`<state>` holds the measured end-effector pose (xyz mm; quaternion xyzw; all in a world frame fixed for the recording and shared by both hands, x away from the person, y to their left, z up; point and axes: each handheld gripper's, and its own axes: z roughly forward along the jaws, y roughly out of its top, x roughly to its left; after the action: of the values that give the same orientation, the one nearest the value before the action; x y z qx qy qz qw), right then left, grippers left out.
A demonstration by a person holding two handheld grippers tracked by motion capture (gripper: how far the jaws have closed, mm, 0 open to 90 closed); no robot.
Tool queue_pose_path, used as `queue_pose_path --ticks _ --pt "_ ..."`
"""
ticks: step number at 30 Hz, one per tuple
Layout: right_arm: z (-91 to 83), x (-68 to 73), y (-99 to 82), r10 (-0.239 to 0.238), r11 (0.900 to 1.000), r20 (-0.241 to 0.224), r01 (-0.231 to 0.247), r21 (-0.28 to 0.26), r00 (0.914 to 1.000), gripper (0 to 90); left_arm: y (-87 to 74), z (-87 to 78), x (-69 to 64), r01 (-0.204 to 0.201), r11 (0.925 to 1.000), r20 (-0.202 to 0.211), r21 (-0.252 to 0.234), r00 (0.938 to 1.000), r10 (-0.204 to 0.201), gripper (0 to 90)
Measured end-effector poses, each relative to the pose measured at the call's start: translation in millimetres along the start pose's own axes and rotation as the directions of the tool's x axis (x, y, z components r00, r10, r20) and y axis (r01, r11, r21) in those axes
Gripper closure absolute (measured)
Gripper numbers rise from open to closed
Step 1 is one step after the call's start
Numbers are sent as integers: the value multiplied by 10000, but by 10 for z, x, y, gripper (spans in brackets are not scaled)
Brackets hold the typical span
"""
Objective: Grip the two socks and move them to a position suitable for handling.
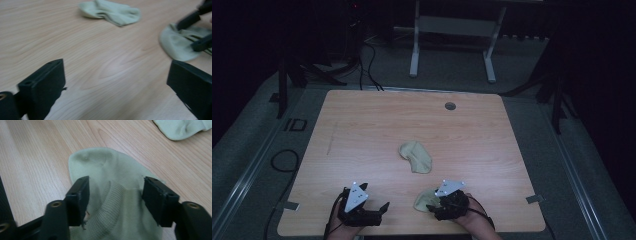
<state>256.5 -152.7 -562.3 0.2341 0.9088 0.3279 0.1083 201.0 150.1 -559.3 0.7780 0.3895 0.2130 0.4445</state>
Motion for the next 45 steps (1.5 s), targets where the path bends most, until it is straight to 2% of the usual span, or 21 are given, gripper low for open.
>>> queue_pose_path --ticks 2,4,6,7,8,9,10,12,14,15,17,19,20,22,27,29,32,34,37,40,45 --pt "-12 -13 24 109 9999 -164 -108 52 9998 361 65 15 -67 -156 9999 556 -6 9983 157 73" --pt "-67 -16 55 223 9996 -203 -226 -142 9995 360 122 12 -135 -347 9990 978 -274 9945 372 169" --pt "-142 5 86 135 9995 -135 -139 -296 9998 377 152 16 -169 -408 9987 1128 -316 9926 442 227" --pt "-181 21 97 67 9993 -93 -71 -368 9999 395 203 28 -229 -668 9970 1781 -379 9813 725 299" --pt "-215 39 105 73 9992 -89 -77 -392 9999 431 231 40 -262 -912 9954 1968 -297 9758 953 362" --pt "-244 56 109 93 9992 -93 -97 -381 9999 471 231 40 -262 -912 9954 1968 -297 9758 953 407" --pt "-267 72 107 99 9992 -122 -104 -380 9999 493 280 74 -326 -1391 9901 2289 -207 9633 1402 455" --pt "-298 111 93 65 9994 -158 -70 -353 9999 559 318 128 -396 -1733 9848 2623 -130 9498 1706 553" --pt "-309 129 82 10 9994 -111 -14 -343 9999 559 318 128 -396 -1733 9848 2623 -130 9498 1706 588" --pt "-307 151 61 4 9997 -80 -5 -228 10000 594 335 232 -506 -2192 9757 2846 55 9357 2086 670" --pt "-293 160 35 -31 9999 10 31 -123 10000 594 334 340 -567 -2376 9710 2909 285 9313 2193 719" --pt "-284 163 20 -8 10000 37 8 -54 10000 594 331 394 -596 -2453 9687 2867 386 9314 2244 771" --pt "-273 163 5 77 10000 2 -77 -9 10000 594 329 505 -639 -2608 9633 2954 634 9269 2315 771" --pt "-245 173 -33 105 9999 -20 -104 74 9999 593 326 609 -678 -2821 9549 2892 921 9253 2455 853" --pt "-190 188 -63 84 9994 34 -85 344 10000 625 311 809 -693 -3056 9401 2690 1513 9278 2584 889" --pt "-158 200 -80 5 9986 131 -12 527 9999 656 318 823 -677 -2989 9423 2626 1507 9310 2534 890" --pt "-155 216 -100 -79 9991 540 57 410 9985 761 317 832 -646 -2956 9439 2759 1470 9287 2479 890" --pt "-160 211 -95 -5 9990 510 -18 439 9987 807 319 833 -634 -2962 9438 2783 1465 9279 2480 891" --pt "-192 195 -82 183 9990 341 -197 406 9993 823 318 834 -615 -2958 9441 2825 1453 9269 2469 892" --pt "-281 147 -78 282 9993 545 -294 216 9981 825 314 833 -597 -2942 9448 2882 1443 9259 2443 893" --pt "-504 -48 -142 1094 9935 869 -1063 -396 9902 825 316 833 -601 -2976 9436 2868 1450 9254 2478 893"
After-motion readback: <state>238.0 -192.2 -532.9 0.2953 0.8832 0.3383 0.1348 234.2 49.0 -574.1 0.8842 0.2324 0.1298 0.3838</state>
